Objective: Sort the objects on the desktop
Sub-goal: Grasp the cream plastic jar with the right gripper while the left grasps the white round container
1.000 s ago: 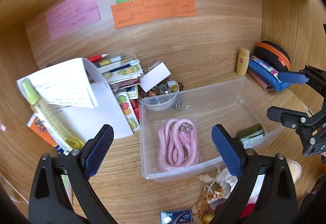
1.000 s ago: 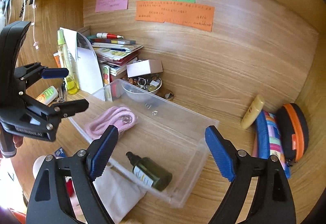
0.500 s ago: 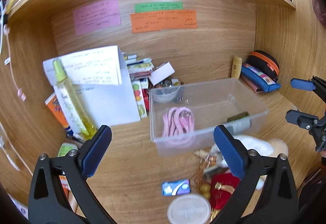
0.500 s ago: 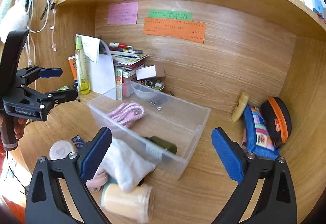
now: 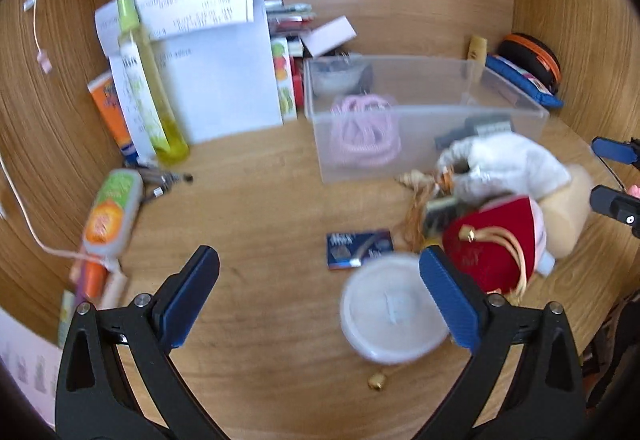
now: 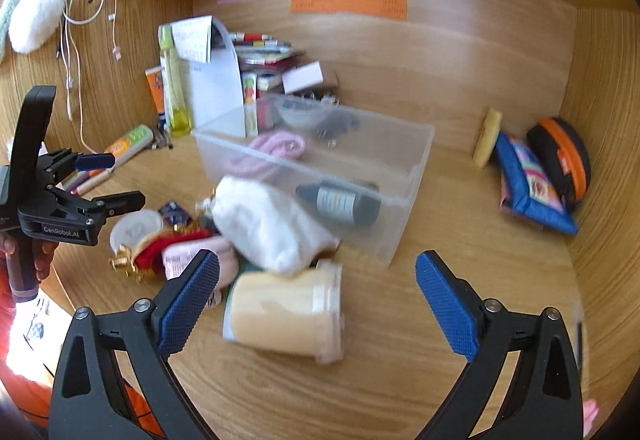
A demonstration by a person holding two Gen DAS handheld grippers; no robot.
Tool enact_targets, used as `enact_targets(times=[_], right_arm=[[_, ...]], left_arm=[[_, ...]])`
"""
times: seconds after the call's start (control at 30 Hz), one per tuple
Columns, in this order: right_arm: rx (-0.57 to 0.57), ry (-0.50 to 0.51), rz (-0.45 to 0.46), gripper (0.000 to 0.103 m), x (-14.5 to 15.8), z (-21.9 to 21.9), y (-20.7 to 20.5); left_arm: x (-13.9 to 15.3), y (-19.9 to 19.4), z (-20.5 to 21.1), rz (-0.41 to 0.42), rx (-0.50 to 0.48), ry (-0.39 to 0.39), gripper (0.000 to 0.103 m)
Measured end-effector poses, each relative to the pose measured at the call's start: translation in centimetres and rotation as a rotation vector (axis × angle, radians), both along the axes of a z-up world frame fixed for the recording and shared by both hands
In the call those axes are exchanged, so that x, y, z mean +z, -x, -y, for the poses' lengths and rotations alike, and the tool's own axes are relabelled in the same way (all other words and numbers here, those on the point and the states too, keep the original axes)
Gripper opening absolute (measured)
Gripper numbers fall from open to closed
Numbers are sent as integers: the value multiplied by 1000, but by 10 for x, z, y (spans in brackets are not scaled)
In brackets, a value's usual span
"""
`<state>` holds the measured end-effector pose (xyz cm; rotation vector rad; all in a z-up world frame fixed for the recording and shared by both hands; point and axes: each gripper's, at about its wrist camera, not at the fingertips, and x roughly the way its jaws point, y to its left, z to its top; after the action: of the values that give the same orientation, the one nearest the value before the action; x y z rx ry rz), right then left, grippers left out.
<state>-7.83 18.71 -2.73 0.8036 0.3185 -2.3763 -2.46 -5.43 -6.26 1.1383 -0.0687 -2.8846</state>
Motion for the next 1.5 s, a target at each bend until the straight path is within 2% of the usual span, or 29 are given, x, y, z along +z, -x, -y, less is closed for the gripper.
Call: enact_targets(times=[0.27, 0.4, 0.53, 0.63, 0.77, 0.83, 0.87, 0.9, 0.93, 1.0, 1.1, 1.27, 1.5], right_arm=[[-8, -17, 75, 98, -25, 3, -3], [-13, -28, 96, 98, -31, 4, 0], [-32, -30, 117, 98, -37, 4, 4], [-45, -27, 122, 97, -41, 5, 5], [-49, 4, 166, 92, -44, 6, 9], [-32, 12, 187, 80, -46, 9, 11], [-17, 21, 198, 70, -47, 9, 11], [-4, 34, 204, 68, -46, 9, 10], [-6, 30, 191, 67, -46, 10, 8], [1, 15, 152, 66, -44, 11, 4], [5, 35, 151, 66, -40, 5, 3], [-12, 83, 154, 65, -32, -12, 4], [-51, 92, 161, 64, -30, -28, 7]], left_arm=[[-11, -6, -15, 20, -50, -37, 102], [-22, -3, -20, 63, -63, -48, 102], [-34, 0, -21, 99, -50, -39, 102], [-33, 3, -15, 103, -19, -80, 102], [-34, 8, -10, 112, 9, -114, 102], [-34, 8, -10, 113, 9, -107, 102], [-34, 8, -10, 109, 11, -107, 101], [-33, 7, -9, 100, 13, -106, 96], [-32, 5, -9, 81, 21, -106, 94], [-31, 5, -10, 76, 9, -109, 80], [-31, 5, -11, 69, 5, -103, 65], [-31, 3, -8, 58, 26, -89, 65], [-30, -1, 6, 38, 73, -127, 65]])
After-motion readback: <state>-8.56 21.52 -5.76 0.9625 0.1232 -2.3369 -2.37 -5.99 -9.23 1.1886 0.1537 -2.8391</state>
